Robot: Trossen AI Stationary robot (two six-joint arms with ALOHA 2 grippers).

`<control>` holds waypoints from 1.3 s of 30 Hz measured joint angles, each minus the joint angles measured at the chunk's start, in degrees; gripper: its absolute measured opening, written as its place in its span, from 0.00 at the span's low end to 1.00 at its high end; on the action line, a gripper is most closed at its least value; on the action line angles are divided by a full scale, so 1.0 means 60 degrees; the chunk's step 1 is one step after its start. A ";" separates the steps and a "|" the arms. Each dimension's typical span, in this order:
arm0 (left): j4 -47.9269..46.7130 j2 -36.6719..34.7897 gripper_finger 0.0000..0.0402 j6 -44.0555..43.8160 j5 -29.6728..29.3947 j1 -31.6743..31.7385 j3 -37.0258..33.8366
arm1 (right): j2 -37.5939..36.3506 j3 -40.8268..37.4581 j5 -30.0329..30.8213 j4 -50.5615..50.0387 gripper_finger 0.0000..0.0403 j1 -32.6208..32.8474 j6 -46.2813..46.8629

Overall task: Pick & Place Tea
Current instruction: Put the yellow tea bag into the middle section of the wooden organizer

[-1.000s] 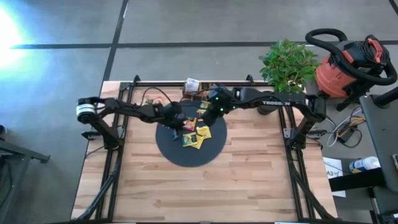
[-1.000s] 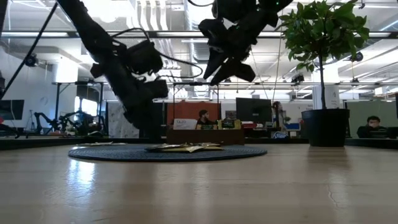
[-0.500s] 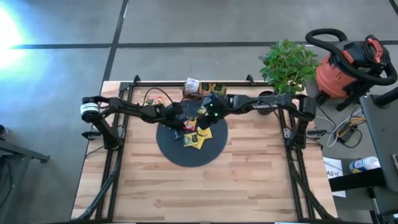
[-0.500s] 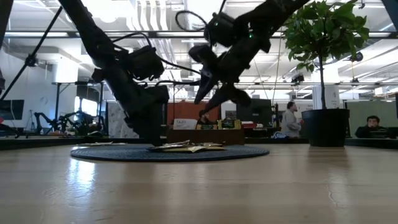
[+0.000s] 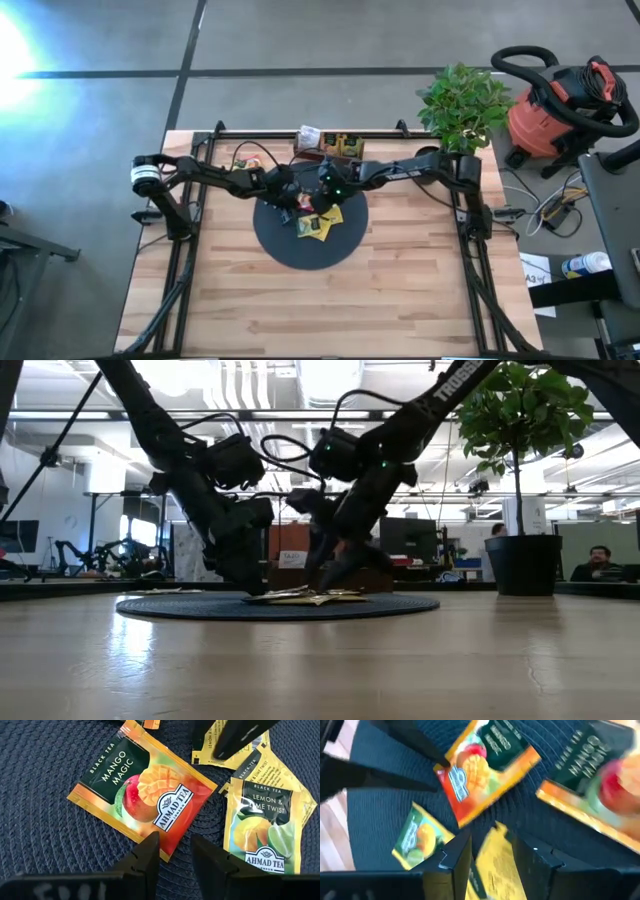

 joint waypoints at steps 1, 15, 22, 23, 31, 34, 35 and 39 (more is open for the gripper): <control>0.0032 0.0000 0.28 -0.0002 0.0000 -0.0007 -0.0004 | 0.0057 -0.0005 0.0002 0.0106 0.35 0.0004 0.0015; 0.0373 0.0026 0.28 -0.0312 0.0280 -0.0265 -0.0023 | 0.0419 0.0004 0.0005 0.1096 0.32 0.0004 0.0274; 0.0452 0.0022 0.28 -0.0415 0.0267 -0.0397 -0.0103 | 0.0552 0.0011 -0.0029 0.1146 0.30 0.0011 0.0224; 0.0496 0.0022 0.28 -0.0475 0.0245 -0.0400 -0.0139 | 0.0478 0.0022 -0.0027 0.1105 0.30 0.0011 0.0110; 0.0828 -0.0015 0.28 -0.0781 0.0238 -0.0404 -0.0585 | -0.0308 0.0079 0.0326 0.0338 0.29 -0.0086 -0.0200; 0.1172 -0.0015 0.28 -0.0983 0.0249 -0.0404 -0.0734 | -0.0175 0.0015 0.0299 0.0202 0.31 -0.0109 -0.0194; 0.1276 -0.0015 0.28 -0.1004 0.0251 -0.0404 -0.0752 | -0.0142 0.0027 0.0287 0.0270 0.31 -0.0107 -0.0189; 0.1528 0.0007 0.28 -0.1157 0.0255 -0.0426 -0.0761 | 0.0202 0.0007 0.0224 0.0299 0.33 -0.0107 -0.0103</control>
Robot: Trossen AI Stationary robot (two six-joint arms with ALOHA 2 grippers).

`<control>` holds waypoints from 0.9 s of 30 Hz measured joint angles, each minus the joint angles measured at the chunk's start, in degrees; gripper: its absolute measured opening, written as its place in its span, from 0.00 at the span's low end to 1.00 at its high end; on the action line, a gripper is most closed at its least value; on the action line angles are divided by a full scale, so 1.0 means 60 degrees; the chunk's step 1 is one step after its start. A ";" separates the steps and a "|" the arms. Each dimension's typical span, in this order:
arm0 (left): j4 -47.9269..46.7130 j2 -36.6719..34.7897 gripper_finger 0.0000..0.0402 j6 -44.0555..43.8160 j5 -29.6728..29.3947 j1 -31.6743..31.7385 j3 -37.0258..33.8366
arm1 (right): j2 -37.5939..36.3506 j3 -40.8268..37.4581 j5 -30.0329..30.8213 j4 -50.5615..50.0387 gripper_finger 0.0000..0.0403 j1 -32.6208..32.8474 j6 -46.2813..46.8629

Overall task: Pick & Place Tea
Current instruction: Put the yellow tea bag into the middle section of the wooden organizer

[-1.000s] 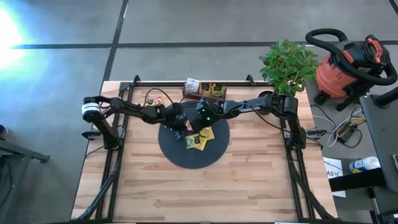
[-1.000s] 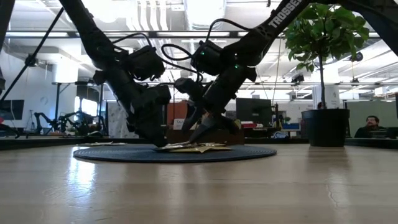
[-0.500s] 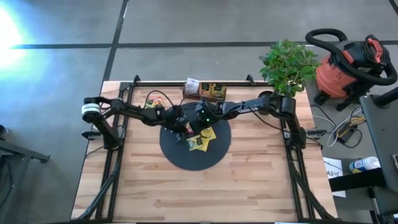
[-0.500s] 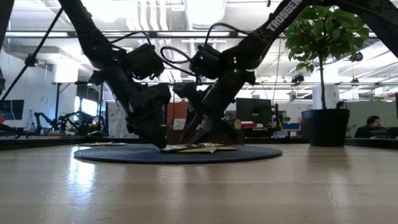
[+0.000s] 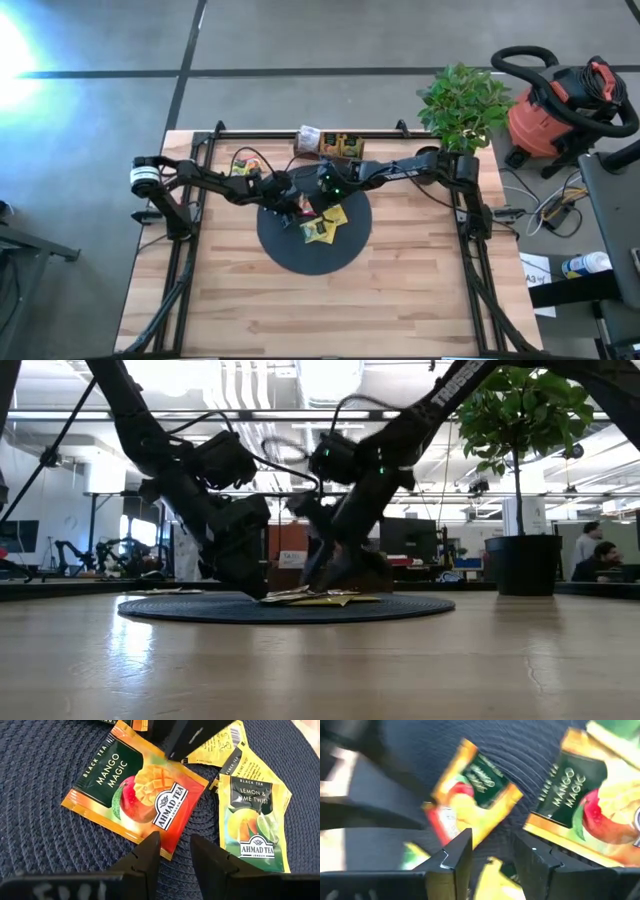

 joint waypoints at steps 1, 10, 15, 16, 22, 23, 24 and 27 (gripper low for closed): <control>0.0000 0.0000 0.28 -0.0056 0.0003 -0.0004 0.0000 | 0.0087 0.0005 -0.0041 0.0007 0.34 -0.0002 0.0077; 0.0078 0.0004 0.28 -0.0090 0.0007 -0.0034 -0.0004 | 0.0262 0.0036 -0.0413 0.1329 0.33 0.0012 0.0406; 0.0111 0.0008 0.28 -0.0092 0.0025 -0.0044 -0.0004 | 0.0262 0.0036 -0.0441 0.1399 0.29 0.0012 0.0406; 0.0115 0.0008 0.28 -0.0092 0.0025 -0.0047 -0.0004 | 0.0262 0.0034 -0.0441 0.1351 0.28 0.0012 0.0396; 0.0062 -0.0021 0.28 -0.0100 0.0032 -0.0047 0.0102 | 0.0266 0.0033 -0.0440 0.1218 0.14 0.0012 -0.0185; 0.0019 -0.0054 0.28 -0.0093 0.0032 -0.0047 0.0148 | 0.0266 0.0033 -0.0423 0.1221 0.11 0.0012 -0.0304; -0.0032 -0.0093 0.28 -0.0092 0.0032 -0.0047 0.0195 | 0.0266 0.0033 -0.0358 0.1227 0.08 0.0015 -0.0398; -0.0218 -0.0416 0.28 -0.0092 0.0029 -0.0047 0.0419 | 0.0236 0.0033 -0.0218 0.1255 0.03 0.0012 -0.0754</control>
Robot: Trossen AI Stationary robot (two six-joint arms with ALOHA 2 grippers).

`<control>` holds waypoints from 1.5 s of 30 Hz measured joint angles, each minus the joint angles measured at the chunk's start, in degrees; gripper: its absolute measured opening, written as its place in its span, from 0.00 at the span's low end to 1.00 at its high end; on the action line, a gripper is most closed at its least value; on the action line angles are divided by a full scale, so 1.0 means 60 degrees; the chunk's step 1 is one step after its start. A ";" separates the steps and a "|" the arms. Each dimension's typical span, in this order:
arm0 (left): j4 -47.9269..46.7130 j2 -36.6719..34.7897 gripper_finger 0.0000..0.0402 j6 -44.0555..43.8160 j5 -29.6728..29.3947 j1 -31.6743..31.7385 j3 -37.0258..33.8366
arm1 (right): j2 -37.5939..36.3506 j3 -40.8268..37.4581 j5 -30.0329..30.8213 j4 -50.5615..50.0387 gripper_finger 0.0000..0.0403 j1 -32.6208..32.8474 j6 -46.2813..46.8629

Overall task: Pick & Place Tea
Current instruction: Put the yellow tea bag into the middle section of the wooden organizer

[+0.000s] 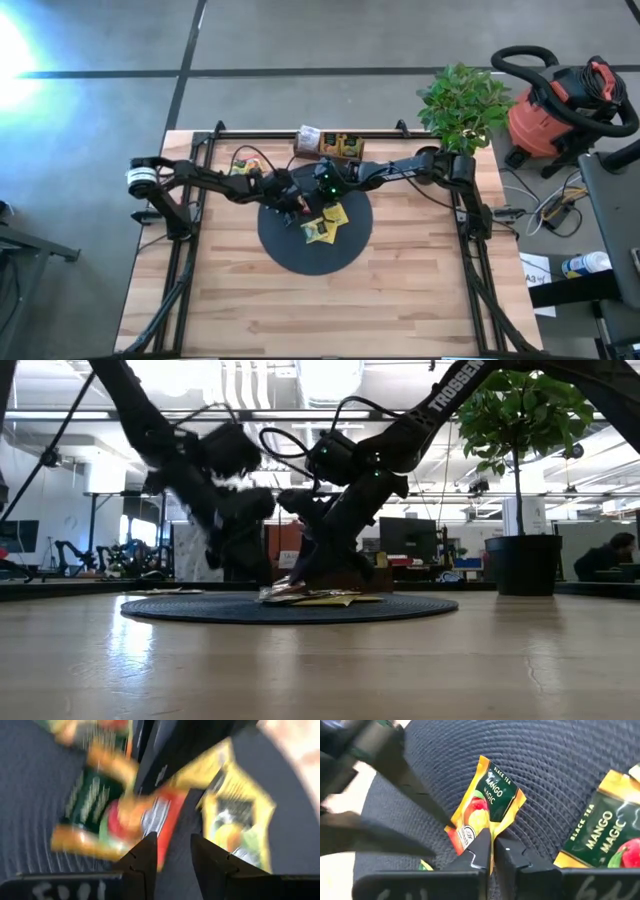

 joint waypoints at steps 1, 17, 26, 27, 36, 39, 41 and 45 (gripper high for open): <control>-0.0107 -0.0169 0.28 0.0000 -0.0002 0.0003 0.0109 | -0.0042 0.0000 0.0009 0.0011 0.03 0.0000 -0.0094; -0.3118 -0.3549 0.28 0.0173 0.0472 0.1912 0.0914 | -0.1731 0.0000 0.0327 -0.0531 0.02 0.0519 -0.6384; -0.3852 -0.3583 0.28 -0.0533 0.2146 0.3105 0.0834 | -0.1875 0.0004 0.1888 -0.0610 0.02 0.0506 -0.4760; -0.3759 -0.3583 0.28 -0.0543 0.2149 0.3100 0.0808 | -0.1875 0.0004 0.1915 -0.0513 0.02 0.0454 -0.4410; -0.3178 -0.3569 0.28 -0.0493 0.1699 0.2986 0.0601 | -0.2217 0.0004 0.2085 0.0324 0.02 0.0155 -0.3476; -0.2462 -0.3569 0.28 -0.0681 0.1569 0.2991 0.0336 | -0.2303 0.0004 0.2025 0.0438 0.02 0.0135 -0.3468; -0.1663 -0.3569 0.28 -0.0769 0.1704 0.2965 0.0153 | -0.2393 0.0004 0.1991 0.0687 0.02 0.0138 -0.3336; -0.0253 -0.3569 0.28 -0.0598 0.2233 0.2918 -0.0184 | -0.2533 0.0022 0.1964 0.0943 0.02 0.0144 -0.3104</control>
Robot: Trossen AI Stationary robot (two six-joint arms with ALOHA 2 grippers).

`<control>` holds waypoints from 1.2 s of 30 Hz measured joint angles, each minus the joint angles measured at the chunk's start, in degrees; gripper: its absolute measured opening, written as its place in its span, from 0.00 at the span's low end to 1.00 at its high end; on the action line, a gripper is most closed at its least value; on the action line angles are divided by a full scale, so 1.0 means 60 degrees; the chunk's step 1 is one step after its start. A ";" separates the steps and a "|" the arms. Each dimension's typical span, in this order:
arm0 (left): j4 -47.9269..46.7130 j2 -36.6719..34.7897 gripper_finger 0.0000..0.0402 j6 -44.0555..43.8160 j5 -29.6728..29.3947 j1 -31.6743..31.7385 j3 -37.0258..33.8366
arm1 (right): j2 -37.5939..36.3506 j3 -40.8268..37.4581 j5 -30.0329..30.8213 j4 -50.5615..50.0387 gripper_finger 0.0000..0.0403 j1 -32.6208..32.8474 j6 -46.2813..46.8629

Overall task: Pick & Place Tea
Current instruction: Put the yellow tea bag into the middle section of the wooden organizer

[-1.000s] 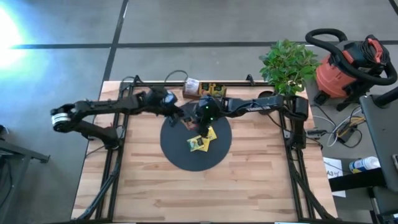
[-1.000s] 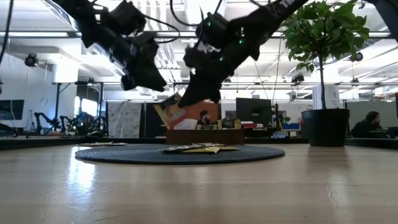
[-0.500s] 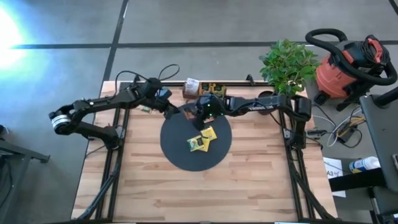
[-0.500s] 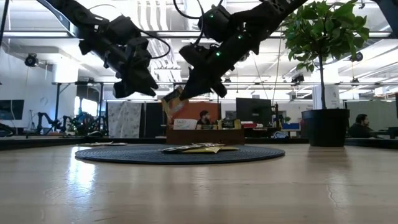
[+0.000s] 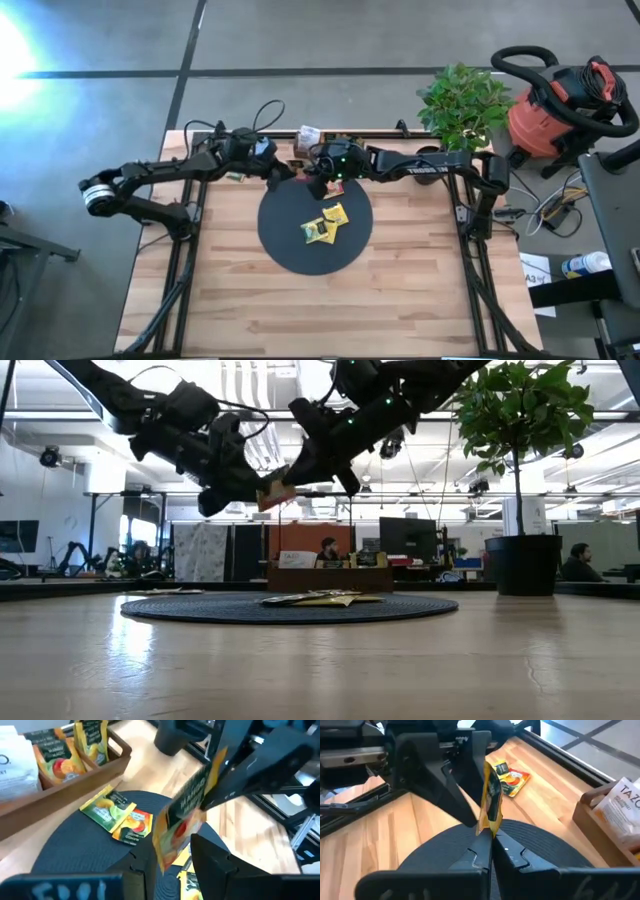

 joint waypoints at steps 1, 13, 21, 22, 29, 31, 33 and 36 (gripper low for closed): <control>0.0165 0.0000 0.28 0.0045 0.0005 0.0002 -0.0083 | -0.0045 0.0008 0.0001 0.0007 0.02 -0.0002 -0.0009; 0.1204 0.0004 0.24 -0.0265 0.1133 0.0015 -0.0232 | -0.0322 0.0120 -0.0031 -0.0164 0.02 -0.0002 -0.0242; 0.1539 0.0004 0.03 -0.0456 0.1187 0.0015 -0.0236 | -0.0311 0.0113 -0.0031 -0.0291 0.02 0.0024 -0.0217; 0.1518 0.0004 0.03 -0.0458 0.1184 0.0015 -0.0236 | -0.0311 0.0113 -0.0030 -0.0306 0.02 0.0024 -0.0231; 0.1286 0.0004 0.03 -0.0321 0.0963 0.0004 -0.0237 | -0.0327 0.0143 -0.0290 -0.0648 0.02 0.0015 -0.0240; 0.1072 0.0004 0.03 -0.0196 0.0897 0.0007 -0.0247 | -0.0336 0.0280 -0.0466 -0.1249 0.03 -0.0004 -0.0316; 0.0874 0.0004 0.02 -0.0074 0.0829 0.0015 -0.0247 | -0.0340 0.0427 -0.0489 -0.1843 0.05 -0.0004 -0.0637; 0.0731 0.0004 0.02 0.0014 0.0816 0.0009 -0.0247 | -0.0340 0.0568 -0.0523 -0.2156 0.12 -0.0002 -0.1276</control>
